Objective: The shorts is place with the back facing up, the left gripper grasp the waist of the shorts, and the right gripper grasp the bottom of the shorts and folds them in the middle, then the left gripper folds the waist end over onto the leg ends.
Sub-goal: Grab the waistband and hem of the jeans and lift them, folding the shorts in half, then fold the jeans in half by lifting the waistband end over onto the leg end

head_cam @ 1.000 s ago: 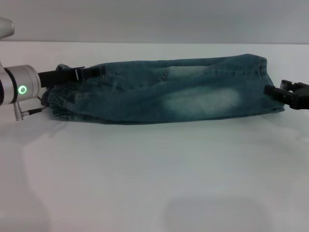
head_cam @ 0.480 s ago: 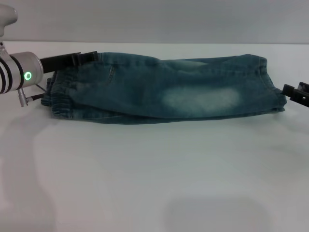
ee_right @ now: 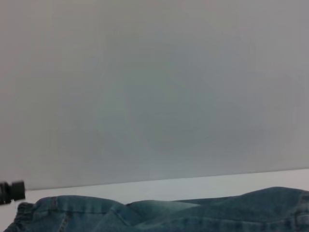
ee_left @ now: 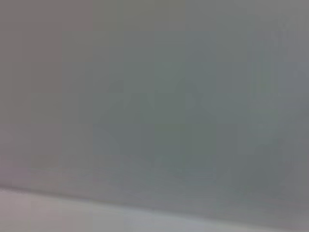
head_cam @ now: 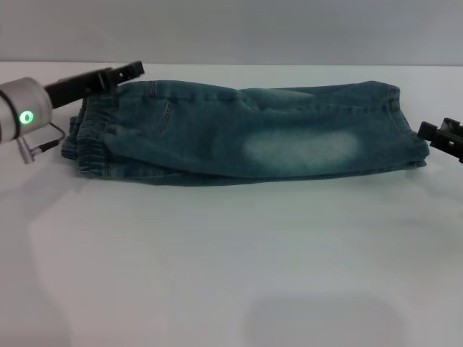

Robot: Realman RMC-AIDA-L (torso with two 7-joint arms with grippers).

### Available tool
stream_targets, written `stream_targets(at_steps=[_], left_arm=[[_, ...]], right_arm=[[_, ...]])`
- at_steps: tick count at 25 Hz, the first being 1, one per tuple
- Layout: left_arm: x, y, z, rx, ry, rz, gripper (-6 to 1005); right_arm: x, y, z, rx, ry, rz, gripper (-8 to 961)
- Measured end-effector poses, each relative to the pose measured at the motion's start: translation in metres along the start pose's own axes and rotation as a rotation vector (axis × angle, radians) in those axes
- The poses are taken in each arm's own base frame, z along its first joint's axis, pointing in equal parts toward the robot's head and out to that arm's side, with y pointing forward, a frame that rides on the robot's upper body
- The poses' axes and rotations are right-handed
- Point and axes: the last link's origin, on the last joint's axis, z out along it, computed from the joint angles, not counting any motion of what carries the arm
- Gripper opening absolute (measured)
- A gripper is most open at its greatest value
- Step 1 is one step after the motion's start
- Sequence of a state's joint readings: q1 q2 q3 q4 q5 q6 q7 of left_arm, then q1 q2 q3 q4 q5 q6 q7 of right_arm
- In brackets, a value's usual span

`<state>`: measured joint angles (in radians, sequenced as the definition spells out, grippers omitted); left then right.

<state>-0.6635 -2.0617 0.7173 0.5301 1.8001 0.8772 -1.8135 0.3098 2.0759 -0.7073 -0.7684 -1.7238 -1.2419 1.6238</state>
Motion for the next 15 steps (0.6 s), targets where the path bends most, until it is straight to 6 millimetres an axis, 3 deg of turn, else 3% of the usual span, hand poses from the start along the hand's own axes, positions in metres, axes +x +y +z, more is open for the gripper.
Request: stream_targets(at_steps=[5, 7, 15], left_arm=[[-0.001, -0.001, -0.019, -0.072, 0.073, 0.004, 787], [-0.008, -0.009, -0.042, -0.093, 0.095, 0.038, 787], [-0.025, -0.015, -0.075, -0.17, 0.093, 0.075, 786]], right_arm=[[0.0, 0.004, 0.008, -0.022, 0.004, -0.001, 635], [-0.001, 0.005, 0.011, -0.031, 0.005, -0.002, 635], [-0.001, 0.011, 0.021, -0.061, 0.007, -0.012, 635]])
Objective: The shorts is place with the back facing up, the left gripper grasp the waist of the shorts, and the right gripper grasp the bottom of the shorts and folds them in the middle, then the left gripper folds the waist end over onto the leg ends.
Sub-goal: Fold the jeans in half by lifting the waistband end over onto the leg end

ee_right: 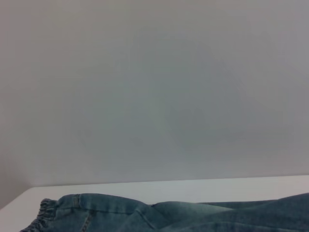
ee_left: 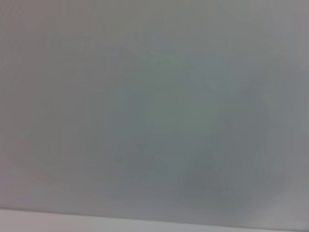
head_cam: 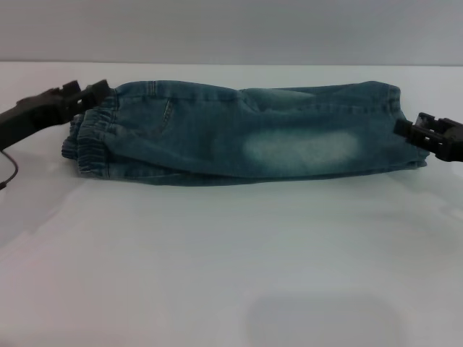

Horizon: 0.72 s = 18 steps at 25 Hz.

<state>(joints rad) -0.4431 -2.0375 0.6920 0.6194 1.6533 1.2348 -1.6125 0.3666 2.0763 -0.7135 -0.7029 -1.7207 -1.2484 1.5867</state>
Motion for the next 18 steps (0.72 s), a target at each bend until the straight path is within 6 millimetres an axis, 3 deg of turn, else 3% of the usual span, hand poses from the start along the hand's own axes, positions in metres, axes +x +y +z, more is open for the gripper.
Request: stream_targets(at_steps=[8, 18], left_arm=[[-0.005, -0.002, -0.012, -0.015, -0.013, -0.03, 784], [-0.024, -0.002, -0.002, 0.027, -0.058, 0.237, 783]], right_arm=[[0.0, 0.006, 0.007, -0.035, -0.007, -0.022, 634], [0.0, 0.011, 0.007, -0.072, -0.036, -0.028, 634]])
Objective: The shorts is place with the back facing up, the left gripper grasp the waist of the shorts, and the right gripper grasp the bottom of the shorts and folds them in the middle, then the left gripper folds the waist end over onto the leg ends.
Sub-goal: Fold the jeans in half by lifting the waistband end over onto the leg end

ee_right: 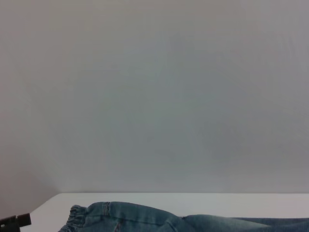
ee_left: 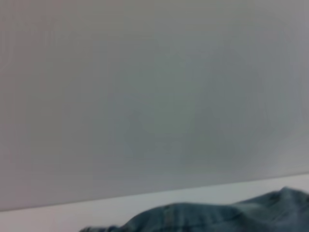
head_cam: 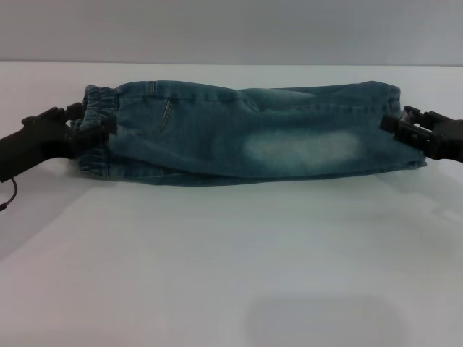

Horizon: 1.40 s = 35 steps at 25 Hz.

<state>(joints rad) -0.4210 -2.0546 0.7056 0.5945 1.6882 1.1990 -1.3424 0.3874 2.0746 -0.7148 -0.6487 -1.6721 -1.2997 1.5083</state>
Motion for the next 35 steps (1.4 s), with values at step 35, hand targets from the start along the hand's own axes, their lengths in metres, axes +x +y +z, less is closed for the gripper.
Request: stream_targets(at_steps=[35], left_arm=[[-0.028, -0.022, 0.007, 0.173, -0.201, 0.139, 776]], right_arm=[[0.005, -0.001, -0.008, 0.006, -0.003, 0.022, 633]])
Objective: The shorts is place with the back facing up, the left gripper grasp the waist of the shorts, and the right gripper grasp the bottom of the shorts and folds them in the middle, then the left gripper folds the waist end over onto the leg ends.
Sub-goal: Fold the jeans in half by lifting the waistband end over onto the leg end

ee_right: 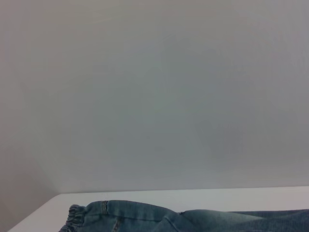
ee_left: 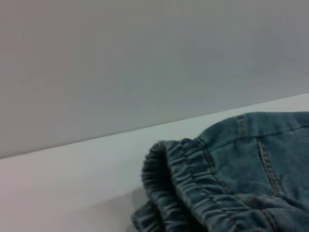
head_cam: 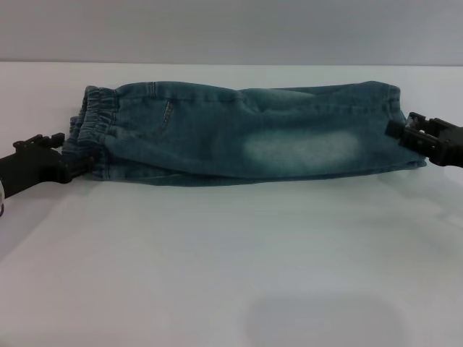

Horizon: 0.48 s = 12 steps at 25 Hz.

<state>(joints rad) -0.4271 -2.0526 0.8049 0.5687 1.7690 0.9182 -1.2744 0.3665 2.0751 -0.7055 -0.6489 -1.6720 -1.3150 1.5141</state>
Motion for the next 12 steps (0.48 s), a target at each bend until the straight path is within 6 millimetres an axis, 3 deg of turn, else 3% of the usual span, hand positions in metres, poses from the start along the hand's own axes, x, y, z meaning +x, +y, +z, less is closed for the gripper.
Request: stream_targets(at_steps=[12], left_arm=[[0.003, 0.012, 0.004, -0.077, -0.024, -0.001, 774]], right_arm=[[-0.001, -0.002, 0.001, 0.01, -0.002, -0.006, 634]])
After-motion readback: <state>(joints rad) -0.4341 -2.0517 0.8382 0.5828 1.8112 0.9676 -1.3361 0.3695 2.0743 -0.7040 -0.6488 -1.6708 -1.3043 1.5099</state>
